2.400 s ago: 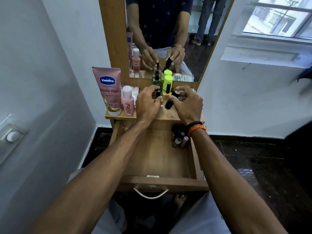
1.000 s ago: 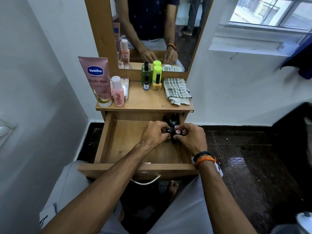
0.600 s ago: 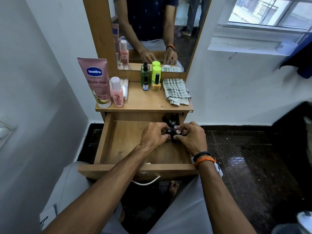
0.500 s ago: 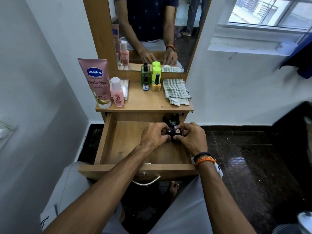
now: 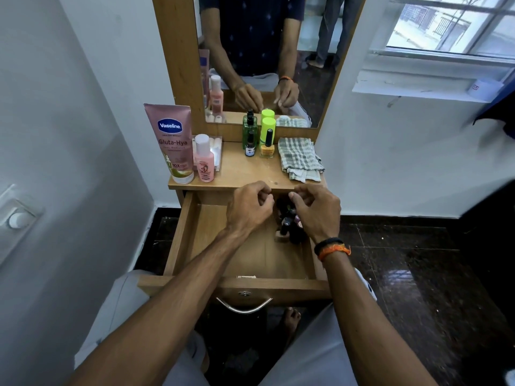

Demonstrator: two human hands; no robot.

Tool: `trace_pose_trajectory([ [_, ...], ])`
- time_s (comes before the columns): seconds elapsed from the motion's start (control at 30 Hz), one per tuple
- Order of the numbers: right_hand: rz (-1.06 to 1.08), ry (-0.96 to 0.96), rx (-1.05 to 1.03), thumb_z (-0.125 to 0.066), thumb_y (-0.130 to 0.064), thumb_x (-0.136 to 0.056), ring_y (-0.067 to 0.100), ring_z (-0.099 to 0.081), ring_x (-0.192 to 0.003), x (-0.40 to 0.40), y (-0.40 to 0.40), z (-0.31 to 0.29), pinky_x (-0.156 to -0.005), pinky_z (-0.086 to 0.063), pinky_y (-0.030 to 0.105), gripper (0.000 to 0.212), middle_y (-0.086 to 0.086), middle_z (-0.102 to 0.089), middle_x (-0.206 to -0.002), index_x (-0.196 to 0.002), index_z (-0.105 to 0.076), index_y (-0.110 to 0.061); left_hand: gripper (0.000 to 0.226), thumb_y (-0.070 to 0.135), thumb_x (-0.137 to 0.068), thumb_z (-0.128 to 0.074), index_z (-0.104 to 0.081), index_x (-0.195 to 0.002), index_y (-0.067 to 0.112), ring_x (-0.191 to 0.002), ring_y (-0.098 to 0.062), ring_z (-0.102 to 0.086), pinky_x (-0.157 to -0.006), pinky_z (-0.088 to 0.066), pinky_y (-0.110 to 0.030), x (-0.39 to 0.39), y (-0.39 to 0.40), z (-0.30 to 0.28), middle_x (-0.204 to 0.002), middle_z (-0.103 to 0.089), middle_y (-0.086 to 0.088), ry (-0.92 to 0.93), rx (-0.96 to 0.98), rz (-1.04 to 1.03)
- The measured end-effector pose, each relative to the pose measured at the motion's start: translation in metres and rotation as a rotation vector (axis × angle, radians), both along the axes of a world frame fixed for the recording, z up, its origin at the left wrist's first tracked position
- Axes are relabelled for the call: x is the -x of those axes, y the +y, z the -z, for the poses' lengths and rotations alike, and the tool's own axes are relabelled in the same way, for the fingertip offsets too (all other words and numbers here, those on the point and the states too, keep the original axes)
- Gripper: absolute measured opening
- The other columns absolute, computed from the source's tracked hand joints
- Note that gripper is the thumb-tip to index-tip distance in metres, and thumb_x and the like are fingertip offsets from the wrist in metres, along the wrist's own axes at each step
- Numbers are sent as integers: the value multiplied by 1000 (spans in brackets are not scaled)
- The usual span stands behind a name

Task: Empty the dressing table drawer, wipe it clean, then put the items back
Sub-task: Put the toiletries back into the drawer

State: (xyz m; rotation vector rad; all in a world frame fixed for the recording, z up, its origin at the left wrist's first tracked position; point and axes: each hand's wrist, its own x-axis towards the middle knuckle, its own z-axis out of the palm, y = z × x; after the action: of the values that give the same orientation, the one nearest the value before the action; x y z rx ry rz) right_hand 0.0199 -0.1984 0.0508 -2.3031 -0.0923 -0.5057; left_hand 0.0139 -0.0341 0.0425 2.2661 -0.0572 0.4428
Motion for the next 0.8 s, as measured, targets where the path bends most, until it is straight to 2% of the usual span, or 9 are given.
trace_pose_trajectory([
  [0.13, -44, -63, 33, -74, -21, -88, 14, -63, -79, -31, 22, -27, -80, -58, 36, 18, 2, -72, -94, -104, -74, -15, 17, 19, -88, -69, -72, -103, 11, -79, -12, -68, -70, -62, -34, -22, 11, -23, -92, -73, 0, -68, 84, -111],
  [0.27, -92, -117, 75, -72, -17, -87, 10, -57, -83, -64, 42, -52, -79, -53, 28, 26, 6, -70, -105, -113, -72, -14, 17, 14, -85, -67, -70, -101, 11, -83, -16, -65, -72, -59, -39, -47, 21, -44, -91, -69, -1, -104, 125, -191],
  [0.4, -113, -106, 126, -69, -17, -88, 22, -62, -94, -87, 58, -65, -86, -54, 37, 34, 8, -66, -109, -122, -68, -15, 23, 9, -81, -67, -67, -104, 9, -88, -20, -62, -78, -56, -40, -71, 27, -56, -97, -66, -6, -75, 130, -237],
  [0.53, -142, -115, 250, -64, -17, -92, 26, -60, -104, -102, 67, -66, -90, -52, 39, 39, 11, -63, -116, -131, -63, -17, 41, 9, -79, -66, -64, -120, 10, -103, -26, -59, -87, -52, -40, -88, 31, -59, -113, -62, -12, -37, 73, -232],
  [0.63, -139, -101, 281, -63, -18, -93, 27, -59, -107, -112, 69, -64, -91, -52, 38, 40, 12, -61, -120, -132, -62, -17, 48, 9, -80, -64, -63, -127, 12, -110, -29, -57, -92, -50, -42, -98, 33, -58, -120, -60, -14, -13, 32, -223],
  [0.8, -129, -99, 292, -63, -20, -94, 29, -61, -105, -120, 69, -64, -91, -52, 41, 34, 13, -63, -119, -127, -66, -15, 46, 4, -81, -63, -65, -127, 11, -114, -30, -56, -96, -48, -43, -106, 33, -56, -124, -61, -11, 4, -33, -213],
])
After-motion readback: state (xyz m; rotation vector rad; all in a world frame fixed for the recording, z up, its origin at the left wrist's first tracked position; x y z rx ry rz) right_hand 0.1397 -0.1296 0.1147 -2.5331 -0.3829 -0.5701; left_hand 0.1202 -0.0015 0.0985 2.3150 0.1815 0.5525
